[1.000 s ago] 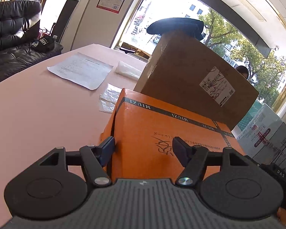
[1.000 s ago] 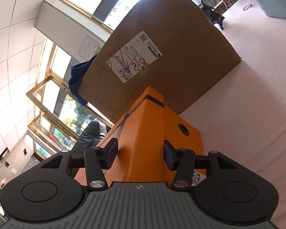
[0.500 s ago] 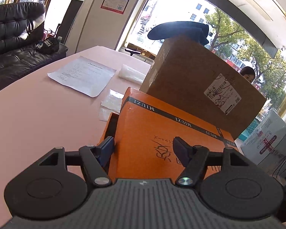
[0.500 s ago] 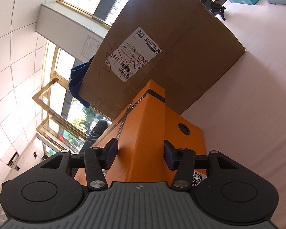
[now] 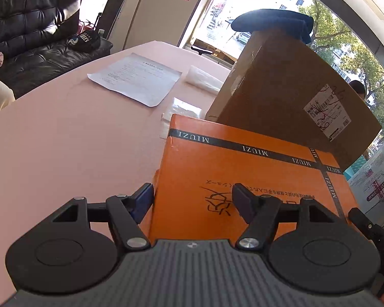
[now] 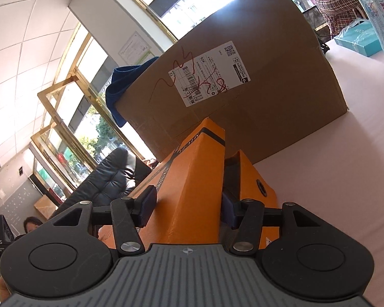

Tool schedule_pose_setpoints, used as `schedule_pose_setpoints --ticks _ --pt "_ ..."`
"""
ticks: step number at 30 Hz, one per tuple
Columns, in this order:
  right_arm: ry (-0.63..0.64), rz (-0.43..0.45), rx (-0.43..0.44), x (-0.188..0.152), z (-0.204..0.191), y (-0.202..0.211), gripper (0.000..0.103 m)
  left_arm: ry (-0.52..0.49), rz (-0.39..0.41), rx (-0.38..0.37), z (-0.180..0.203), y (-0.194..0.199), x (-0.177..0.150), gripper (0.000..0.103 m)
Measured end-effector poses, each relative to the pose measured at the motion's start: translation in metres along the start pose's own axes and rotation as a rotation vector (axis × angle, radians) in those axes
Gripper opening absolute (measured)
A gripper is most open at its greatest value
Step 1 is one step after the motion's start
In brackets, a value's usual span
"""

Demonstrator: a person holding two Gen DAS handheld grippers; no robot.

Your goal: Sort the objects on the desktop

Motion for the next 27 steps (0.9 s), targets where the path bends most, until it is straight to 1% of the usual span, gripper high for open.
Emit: schedule_pose_setpoints --ticks 4,7,10,11,14,15,17,19,21,22,25,26,27 --pt "-0.031 -0.006 -0.005 -0.002 0.011 -0.001 0.051 -0.029 0.003 0.009 0.007 0.0 -0.005 0.065" --pt "-0.031 0.008 -0.012 -0.002 0.013 -0.001 0.051 -0.026 0.005 0.018 0.011 -0.002 0.001 0.065" --pt "-0.033 0.012 -0.008 -0.001 0.015 0.0 0.051 -0.047 0.016 0.036 0.018 -0.001 0.003 0.065" --pt "-0.033 0.005 0.0 -0.001 0.014 -0.001 0.051 -0.048 0.026 0.021 0.02 0.0 0.003 0.064" --pt "-0.021 -0.002 0.017 -0.004 0.009 -0.001 0.05 0.011 -0.029 -0.13 0.039 0.0 0.001 0.063" --pt "-0.012 0.003 0.015 -0.004 0.007 0.0 0.05 -0.014 -0.019 -0.12 0.046 0.0 0.001 0.063" --pt "-0.014 0.002 0.009 -0.005 0.007 0.001 0.051 -0.099 0.019 -0.092 0.062 0.001 -0.001 0.063" --pt "-0.049 -0.014 0.006 -0.006 0.013 0.0 0.05 -0.094 0.034 -0.095 0.063 0.005 -0.004 0.064" --pt "-0.053 -0.002 0.016 -0.004 0.017 0.003 0.05 -0.071 0.074 -0.072 0.053 0.012 -0.003 0.065" --pt "-0.045 0.008 0.014 -0.003 0.016 0.005 0.05 -0.068 0.099 -0.047 0.047 0.016 -0.003 0.066" --pt "-0.04 0.013 0.018 -0.002 0.017 0.005 0.05 -0.084 0.179 0.073 0.017 0.027 0.002 0.069" --pt "-0.039 0.014 0.019 -0.002 0.017 0.005 0.05 -0.091 0.183 0.115 0.004 0.029 0.003 0.069" --pt "-0.039 0.014 0.019 -0.002 0.017 0.006 0.05 -0.085 0.173 0.135 -0.006 0.028 0.003 0.069"
Point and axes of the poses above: each gripper's, at about its wrist camera, not at the fingertips, and y roughly against the way its jaws point, z to its right, x to its top, the point moved 4 cm from there along -y, roughly the way its jaws point, and after that the axes turned 10 degrees about z, right-handed, at the moved point
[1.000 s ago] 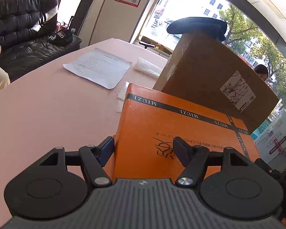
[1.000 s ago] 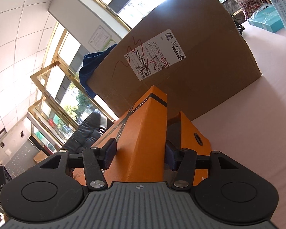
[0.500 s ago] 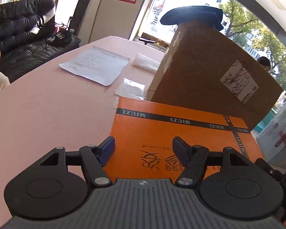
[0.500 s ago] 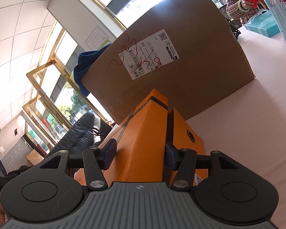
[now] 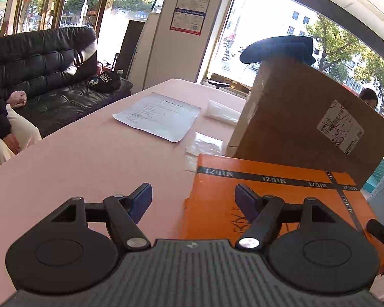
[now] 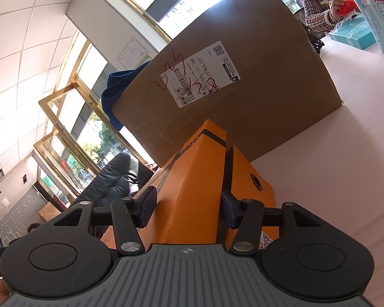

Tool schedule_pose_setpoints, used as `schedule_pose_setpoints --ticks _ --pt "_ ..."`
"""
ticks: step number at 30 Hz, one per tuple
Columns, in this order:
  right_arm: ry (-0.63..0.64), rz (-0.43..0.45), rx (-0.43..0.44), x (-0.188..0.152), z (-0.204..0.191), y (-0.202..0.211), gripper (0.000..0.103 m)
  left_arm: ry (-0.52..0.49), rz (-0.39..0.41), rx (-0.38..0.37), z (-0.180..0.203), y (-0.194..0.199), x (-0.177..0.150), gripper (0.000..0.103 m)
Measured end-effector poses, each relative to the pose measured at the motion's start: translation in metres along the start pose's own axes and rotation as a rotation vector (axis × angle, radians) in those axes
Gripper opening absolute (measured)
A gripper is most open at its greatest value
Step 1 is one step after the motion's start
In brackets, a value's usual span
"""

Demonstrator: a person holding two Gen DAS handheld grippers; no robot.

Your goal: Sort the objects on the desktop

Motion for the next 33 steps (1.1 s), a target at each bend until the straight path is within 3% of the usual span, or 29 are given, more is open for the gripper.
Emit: schedule_pose_setpoints --ticks 4,9,14,16,19,23,33 --pt "0.002 0.0 0.002 0.0 0.0 0.001 0.05 0.098 -0.108 0.007 -0.035 -0.014 -0.013 0.07" --pt "0.003 -0.001 0.008 0.0 0.001 0.0 0.05 0.289 -0.185 -0.1 -0.05 -0.025 -0.025 0.074" --pt "0.003 -0.003 0.013 0.0 0.001 0.0 0.05 0.375 -0.252 -0.207 -0.033 -0.034 -0.031 0.074" --pt "0.003 -0.005 0.015 0.0 0.001 0.0 0.05 0.375 -0.262 -0.233 -0.022 -0.034 -0.031 0.075" --pt "0.003 -0.007 0.017 0.001 0.002 0.001 0.05 0.328 -0.246 -0.197 -0.01 -0.033 -0.029 0.075" --pt "0.011 -0.007 0.014 0.001 0.001 0.001 0.051 0.354 -0.25 -0.197 -0.01 -0.031 -0.028 0.075" --pt "0.009 0.007 0.031 0.008 0.001 0.005 0.052 0.275 -0.184 -0.179 0.007 -0.016 -0.011 0.075"
Point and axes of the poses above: each gripper's, at about its wrist camera, not at the fingertips, and y roughly against the way its jaws point, z to its right, x to its top, the point moved 4 cm from there along -y, roughly the way its jaws point, and after that the axes turned 10 degrees about z, right-handed, at the moved point
